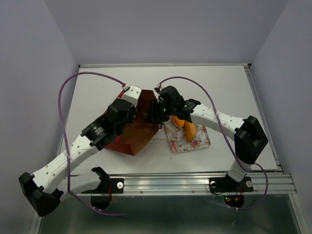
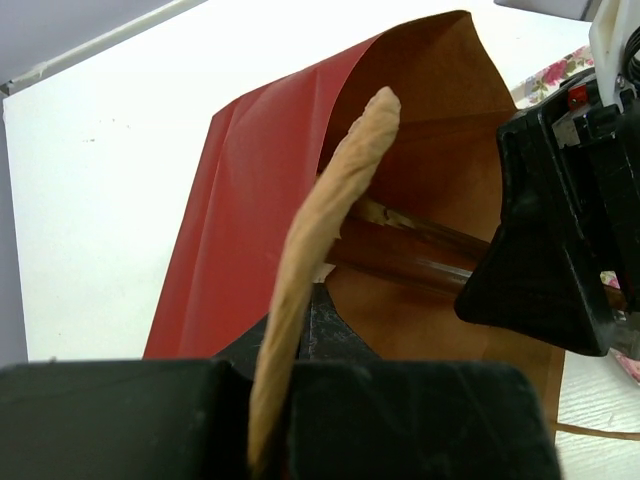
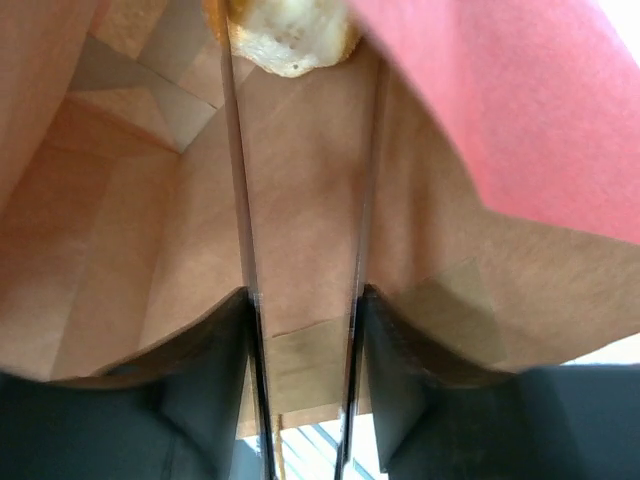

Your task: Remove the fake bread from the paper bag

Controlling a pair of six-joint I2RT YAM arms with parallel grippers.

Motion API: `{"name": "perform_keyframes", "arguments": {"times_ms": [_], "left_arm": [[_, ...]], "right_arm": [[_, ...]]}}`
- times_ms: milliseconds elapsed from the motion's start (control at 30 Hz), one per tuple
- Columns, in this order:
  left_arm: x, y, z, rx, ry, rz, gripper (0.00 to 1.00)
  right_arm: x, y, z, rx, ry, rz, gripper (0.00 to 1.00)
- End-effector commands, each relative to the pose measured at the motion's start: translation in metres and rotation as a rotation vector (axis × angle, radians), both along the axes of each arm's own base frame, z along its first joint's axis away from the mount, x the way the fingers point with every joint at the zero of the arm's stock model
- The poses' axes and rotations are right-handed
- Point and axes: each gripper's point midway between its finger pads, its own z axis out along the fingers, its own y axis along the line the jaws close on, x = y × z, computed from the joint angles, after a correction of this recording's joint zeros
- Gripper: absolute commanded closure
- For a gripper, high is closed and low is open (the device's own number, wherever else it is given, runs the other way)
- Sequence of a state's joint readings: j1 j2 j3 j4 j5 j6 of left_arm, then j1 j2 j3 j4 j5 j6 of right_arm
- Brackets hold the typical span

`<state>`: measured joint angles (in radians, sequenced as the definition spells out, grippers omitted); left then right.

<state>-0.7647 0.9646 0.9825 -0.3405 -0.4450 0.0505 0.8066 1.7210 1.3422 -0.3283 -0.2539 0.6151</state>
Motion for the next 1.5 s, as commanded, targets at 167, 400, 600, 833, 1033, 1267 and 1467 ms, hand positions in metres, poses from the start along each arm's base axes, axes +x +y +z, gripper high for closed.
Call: {"name": "perform_keyframes", "arguments": {"times_ms": [167,400,600,833,1033,1267,1467], "left_arm": [[0.006,0.003,0.031,-0.077,-0.092,0.054,1.00],[0.009,0.005,0.025,-0.060,-0.085,0.080,1.00],[0.011,0.007,0.022,-0.050,-0.088,0.094,1.00],[0.012,0.006,0.020,-0.040,-0.078,0.098,1.00],[0.012,0.003,0.022,-0.053,-0.084,0.090,1.00],[0.014,0.001,0.021,-0.051,-0.077,0.088,1.00],[0.013,0.000,0.025,-0.067,-0.081,0.082,1.00]], "right_arm": [[-0.001,-0.009,0.094,0.152,-0.225,-0.006,0.74],[-0.030,-0.060,0.141,0.140,-0.315,-0.054,0.78],[-0.049,-0.104,0.156,0.078,-0.324,-0.099,0.79],[-0.081,-0.169,0.195,0.024,-0.348,-0.215,0.87],[-0.098,-0.190,0.197,0.011,-0.327,-0.238,0.91],[-0.131,-0.138,0.159,0.068,-0.196,0.132,0.89],[-0.112,-0.118,0.126,0.013,-0.164,0.173,0.84]]}}
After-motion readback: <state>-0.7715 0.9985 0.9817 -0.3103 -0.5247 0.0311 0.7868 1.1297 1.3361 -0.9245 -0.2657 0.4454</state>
